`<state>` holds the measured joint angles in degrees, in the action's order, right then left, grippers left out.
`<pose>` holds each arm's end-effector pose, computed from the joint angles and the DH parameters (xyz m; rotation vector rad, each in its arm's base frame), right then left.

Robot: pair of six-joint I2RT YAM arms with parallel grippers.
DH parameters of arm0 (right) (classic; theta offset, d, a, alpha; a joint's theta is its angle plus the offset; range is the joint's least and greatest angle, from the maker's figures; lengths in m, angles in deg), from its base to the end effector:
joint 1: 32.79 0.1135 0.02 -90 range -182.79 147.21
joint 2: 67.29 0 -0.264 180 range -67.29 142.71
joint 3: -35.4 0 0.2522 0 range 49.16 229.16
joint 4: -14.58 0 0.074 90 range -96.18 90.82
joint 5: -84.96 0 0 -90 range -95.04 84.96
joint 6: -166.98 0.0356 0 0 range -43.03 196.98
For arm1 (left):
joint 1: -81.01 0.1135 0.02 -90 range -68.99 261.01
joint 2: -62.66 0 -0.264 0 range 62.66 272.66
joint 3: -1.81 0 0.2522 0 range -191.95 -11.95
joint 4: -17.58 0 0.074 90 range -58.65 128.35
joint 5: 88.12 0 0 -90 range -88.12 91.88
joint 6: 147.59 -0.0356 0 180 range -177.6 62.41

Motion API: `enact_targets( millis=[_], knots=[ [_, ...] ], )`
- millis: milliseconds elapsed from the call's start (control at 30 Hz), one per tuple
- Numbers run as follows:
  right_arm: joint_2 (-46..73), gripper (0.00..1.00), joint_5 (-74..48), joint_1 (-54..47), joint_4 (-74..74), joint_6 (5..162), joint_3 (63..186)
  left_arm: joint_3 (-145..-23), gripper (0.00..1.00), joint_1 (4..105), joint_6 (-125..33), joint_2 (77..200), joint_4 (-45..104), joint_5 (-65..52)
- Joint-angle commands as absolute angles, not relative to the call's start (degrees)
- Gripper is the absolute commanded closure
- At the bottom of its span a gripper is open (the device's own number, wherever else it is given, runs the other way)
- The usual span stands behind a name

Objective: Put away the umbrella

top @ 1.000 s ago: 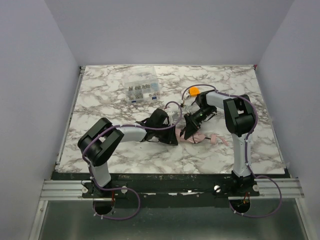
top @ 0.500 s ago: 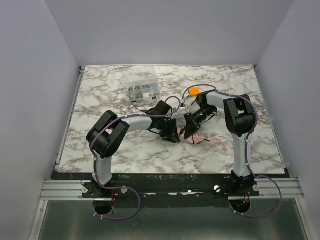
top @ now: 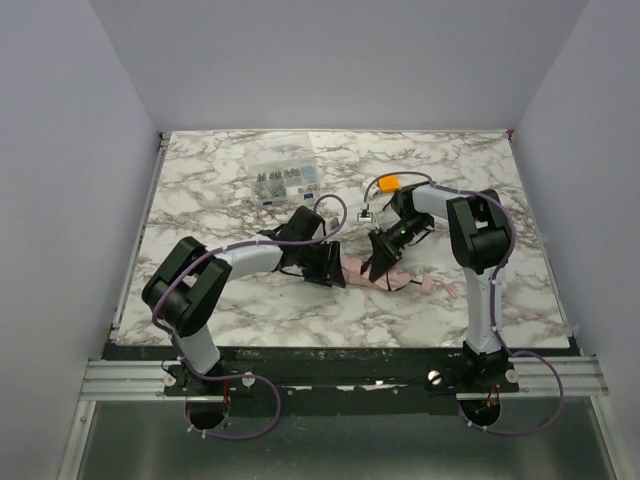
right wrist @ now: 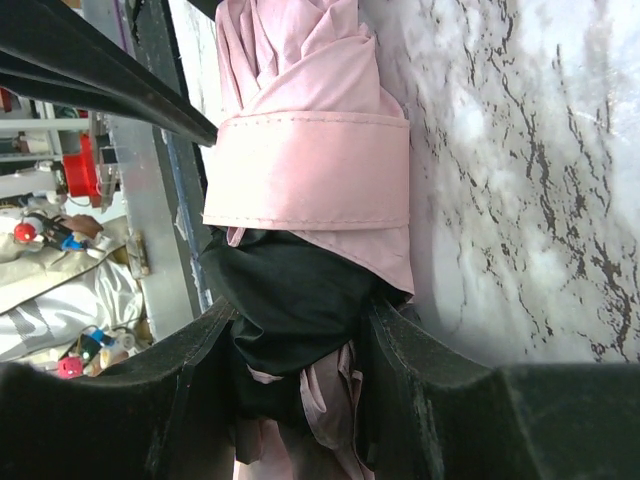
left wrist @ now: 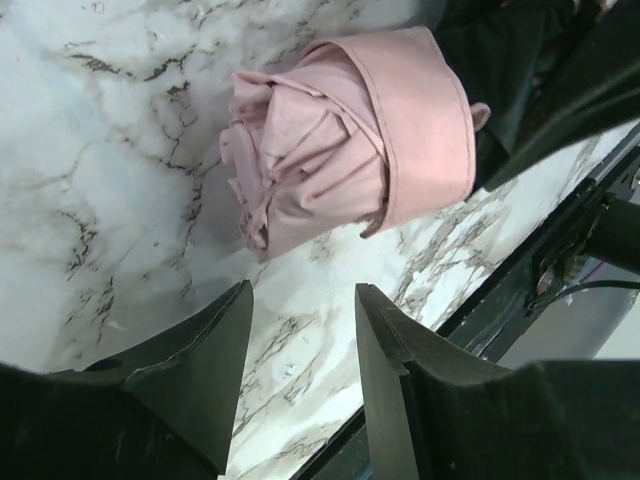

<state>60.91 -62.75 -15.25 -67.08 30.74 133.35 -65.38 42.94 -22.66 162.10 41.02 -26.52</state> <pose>0.3403 0.1391 0.1076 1.1506 -2.3799 -1.5293 0.2540 -0.2205 0.1524 0.2905 2.7467 -1.0657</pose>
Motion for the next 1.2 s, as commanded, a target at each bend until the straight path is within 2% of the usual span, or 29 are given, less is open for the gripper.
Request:
enact_targets(
  millis=[0, 167, 333, 500, 833, 1000, 1033, 1100, 1167],
  knots=[
    [64.83, 1.0, -46.61, -14.41, -60.11, 26.34, 130.12, -61.97, 0.52, 43.18, -26.38, 155.84, 38.92, -26.85],
    [62.09, 1.0, -46.81, -14.33, -58.75, 24.72, 128.67, -56.45, 0.51, 43.21, -29.8, 144.15, 35.47, -19.13],
    [54.47, 1.0, -47.23, -14.33, -54.74, 22.54, 125.57, -51.73, 0.47, 44.32, -33.38, 131.12, 32.64, -10.22],
    [43.41, 1.0, -44.16, -14.35, -42.13, 28.06, 119.42, -46.51, 0.25, 48.32, -30.81, 123.26, 28.47, -10.69],
    [30.66, 1.0, -28.63, -14.27, -13.28, 59.41, 109.32, -36.51, 0.24, 53.46, -19.01, 116.19, 17.59, -15.72],
    [28.59, 1.0, -26.38, -10.02, -8.52, 59.43, 105.6, -35.45, 0.24, 53.67, -15.7, 119.35, 13.38, -17.32],
    [28.66, 0.98, -26.54, -8.87, -8.99, 57.71, 105.31, -36.01, 0.24, 53.76, -15.6, 120.43, 12.99, -17.87],
    [29.3, 0.84, -26.29, -6.71, -9.13, 56.1, 104.77, -36.93, 0.24, 53.9, -15.47, 123.21, 11.68, -19.4],
    [30.46, 0.6, -29.09, -6.38, -11.6, 55.41, 105.69, -38.05, 0.24, 53.93, -15.3, 126.08, 10.52, -20.68]
  ],
)
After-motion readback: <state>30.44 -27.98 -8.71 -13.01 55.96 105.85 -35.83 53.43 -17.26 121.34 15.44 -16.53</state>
